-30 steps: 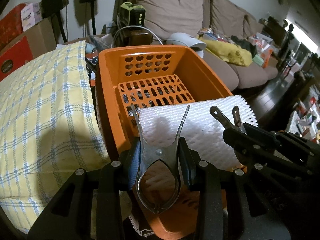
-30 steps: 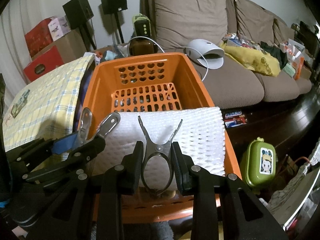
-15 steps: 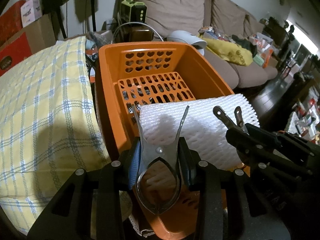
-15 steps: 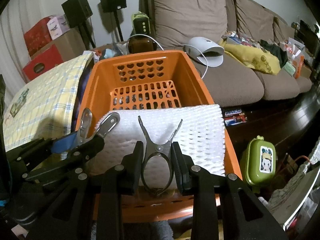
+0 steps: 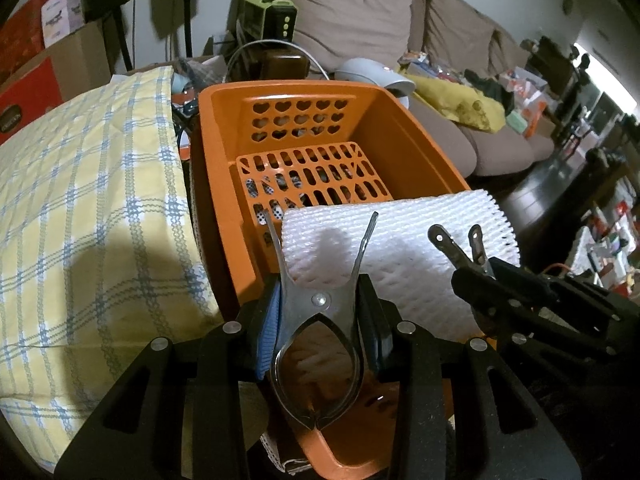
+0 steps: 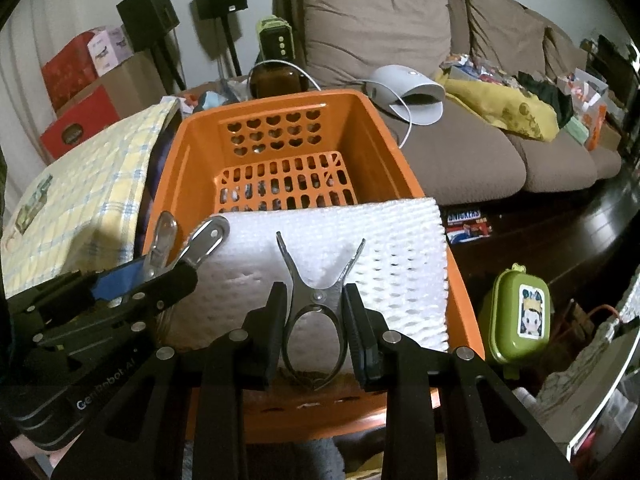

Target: Organize objects

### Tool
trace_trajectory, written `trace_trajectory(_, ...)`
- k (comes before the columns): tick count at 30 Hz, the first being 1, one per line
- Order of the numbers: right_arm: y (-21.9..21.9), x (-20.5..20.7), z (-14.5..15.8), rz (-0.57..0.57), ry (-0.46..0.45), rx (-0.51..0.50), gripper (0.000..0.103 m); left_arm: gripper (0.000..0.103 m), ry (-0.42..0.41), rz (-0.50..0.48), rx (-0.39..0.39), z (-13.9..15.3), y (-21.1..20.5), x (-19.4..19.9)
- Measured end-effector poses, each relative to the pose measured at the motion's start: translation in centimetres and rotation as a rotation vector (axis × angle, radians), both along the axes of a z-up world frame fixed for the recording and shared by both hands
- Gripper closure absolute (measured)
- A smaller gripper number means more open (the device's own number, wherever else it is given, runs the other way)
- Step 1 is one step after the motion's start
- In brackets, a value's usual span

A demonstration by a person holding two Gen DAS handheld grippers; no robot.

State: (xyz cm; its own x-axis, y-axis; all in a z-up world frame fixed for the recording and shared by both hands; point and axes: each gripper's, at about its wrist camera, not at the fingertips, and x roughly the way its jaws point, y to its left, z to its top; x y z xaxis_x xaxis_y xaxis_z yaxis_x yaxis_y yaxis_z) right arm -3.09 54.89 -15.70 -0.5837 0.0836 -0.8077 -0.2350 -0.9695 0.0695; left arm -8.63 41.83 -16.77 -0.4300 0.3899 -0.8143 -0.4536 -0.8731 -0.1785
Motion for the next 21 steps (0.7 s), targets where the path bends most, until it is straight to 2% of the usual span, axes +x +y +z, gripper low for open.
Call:
trace_trajectory(7, 0.3, 0.2, 0.1, -0.006, 0.014, -0.004, 0.075, 0.069, 0.013, -0.005, 0.008, 0.6, -0.1, -0.2)
trace_trajectory(15, 1.1, 0.4, 1.1, -0.025, 0.108, -0.010, 0.075, 0.069, 0.029, 0.031, 0.031, 1.5, -0.6, -1.4)
trace_trajectory(21, 0.5, -1.4, -0.5, -0.007, 0.137, -0.008, 0.075, 0.069, 0.033, 0.056, 0.033, 1.4, -0.7, -2.3)
